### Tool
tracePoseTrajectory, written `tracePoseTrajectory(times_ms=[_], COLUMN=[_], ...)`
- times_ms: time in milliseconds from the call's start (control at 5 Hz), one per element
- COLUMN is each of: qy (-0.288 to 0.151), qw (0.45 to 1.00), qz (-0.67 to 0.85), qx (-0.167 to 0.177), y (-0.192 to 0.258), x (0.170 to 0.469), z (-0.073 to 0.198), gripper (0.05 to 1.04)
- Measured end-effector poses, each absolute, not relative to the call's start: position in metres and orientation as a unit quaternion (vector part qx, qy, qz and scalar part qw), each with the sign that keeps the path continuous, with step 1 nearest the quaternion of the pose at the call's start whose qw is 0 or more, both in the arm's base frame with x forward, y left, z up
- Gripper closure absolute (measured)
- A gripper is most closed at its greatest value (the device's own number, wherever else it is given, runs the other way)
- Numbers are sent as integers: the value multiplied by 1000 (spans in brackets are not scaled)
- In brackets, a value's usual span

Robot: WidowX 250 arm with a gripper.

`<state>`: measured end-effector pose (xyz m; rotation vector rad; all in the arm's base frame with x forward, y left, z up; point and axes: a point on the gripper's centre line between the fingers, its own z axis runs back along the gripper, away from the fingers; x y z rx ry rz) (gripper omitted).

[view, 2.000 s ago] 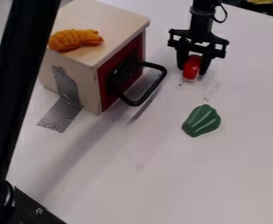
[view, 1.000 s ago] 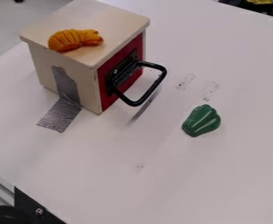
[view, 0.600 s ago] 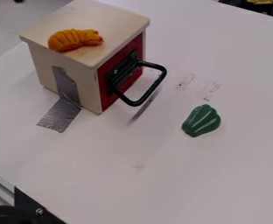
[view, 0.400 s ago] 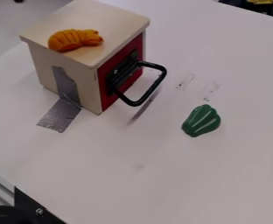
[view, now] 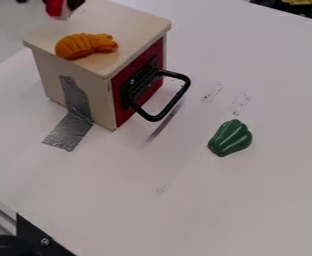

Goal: Move red apple slice to top of drawer

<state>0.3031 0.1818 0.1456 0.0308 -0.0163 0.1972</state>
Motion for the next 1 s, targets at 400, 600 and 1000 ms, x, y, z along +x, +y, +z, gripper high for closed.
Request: tracePoseTrajectory(times_ms=[400, 600, 1000], qy=[19, 28, -1], qw=[995, 995, 998], qz=[98, 93, 64], qx=[21, 16, -1], y=[187, 183, 174], x=[303, 303, 316], z=[135, 137, 171], gripper=[174, 81, 84])
